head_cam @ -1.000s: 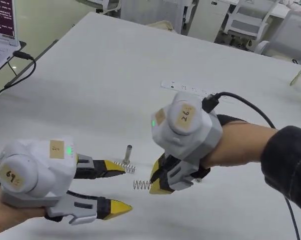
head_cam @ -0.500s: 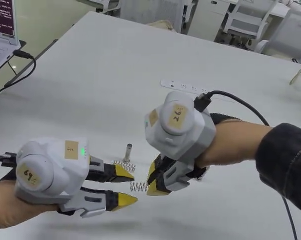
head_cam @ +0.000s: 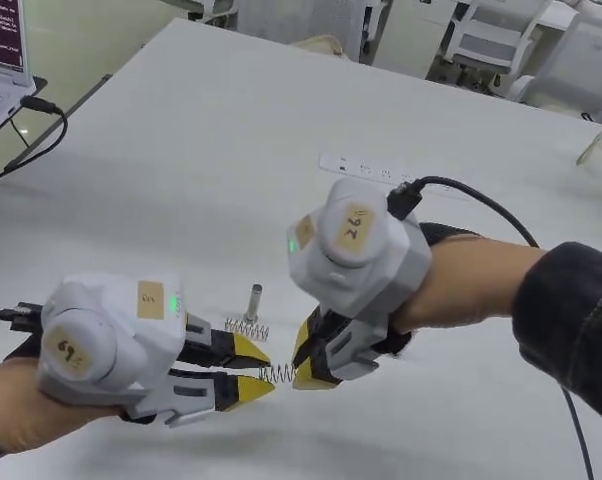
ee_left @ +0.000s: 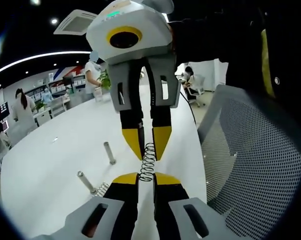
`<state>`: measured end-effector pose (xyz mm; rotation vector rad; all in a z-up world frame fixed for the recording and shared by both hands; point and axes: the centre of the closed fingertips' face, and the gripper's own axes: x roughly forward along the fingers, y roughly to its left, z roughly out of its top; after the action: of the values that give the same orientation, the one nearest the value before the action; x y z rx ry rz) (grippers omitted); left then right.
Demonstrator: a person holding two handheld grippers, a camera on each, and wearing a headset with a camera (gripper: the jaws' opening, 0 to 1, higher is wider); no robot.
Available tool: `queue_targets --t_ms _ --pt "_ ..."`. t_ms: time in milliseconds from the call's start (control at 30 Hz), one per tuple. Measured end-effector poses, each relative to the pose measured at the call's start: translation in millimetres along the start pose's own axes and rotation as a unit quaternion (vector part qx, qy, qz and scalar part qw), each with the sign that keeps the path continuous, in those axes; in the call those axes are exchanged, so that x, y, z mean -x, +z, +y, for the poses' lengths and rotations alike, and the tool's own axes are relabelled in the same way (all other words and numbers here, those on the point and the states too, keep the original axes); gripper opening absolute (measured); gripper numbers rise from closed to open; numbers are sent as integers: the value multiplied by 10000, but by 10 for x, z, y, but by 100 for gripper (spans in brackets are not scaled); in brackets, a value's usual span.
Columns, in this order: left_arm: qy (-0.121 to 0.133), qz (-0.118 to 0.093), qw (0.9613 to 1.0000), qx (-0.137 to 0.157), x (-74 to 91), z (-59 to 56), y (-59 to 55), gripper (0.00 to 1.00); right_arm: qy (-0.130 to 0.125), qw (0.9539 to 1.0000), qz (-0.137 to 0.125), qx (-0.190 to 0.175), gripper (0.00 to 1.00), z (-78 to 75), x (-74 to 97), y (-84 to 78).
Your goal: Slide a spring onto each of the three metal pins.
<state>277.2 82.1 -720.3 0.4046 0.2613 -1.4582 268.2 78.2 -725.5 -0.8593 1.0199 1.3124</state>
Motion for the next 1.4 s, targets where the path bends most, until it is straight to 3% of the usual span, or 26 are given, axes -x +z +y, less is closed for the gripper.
queue_targets --t_ms 300,633,967,1400 --pt "-67 -63 9999 95 29 -6 25 2 -13 9996 -282 -73 8 2 14 16" --pt "-103 -51 9998 153 35 -17 15 2 2 9997 -238 -109 8 6 -43 -58" --pt "-63 -32 9998 187 41 0 7 2 -108 9990 -429 -45 8 12 105 104" --pt "-66 -28 9997 240 47 -9 15 2 -173 9980 -604 33 8 38 178 288"
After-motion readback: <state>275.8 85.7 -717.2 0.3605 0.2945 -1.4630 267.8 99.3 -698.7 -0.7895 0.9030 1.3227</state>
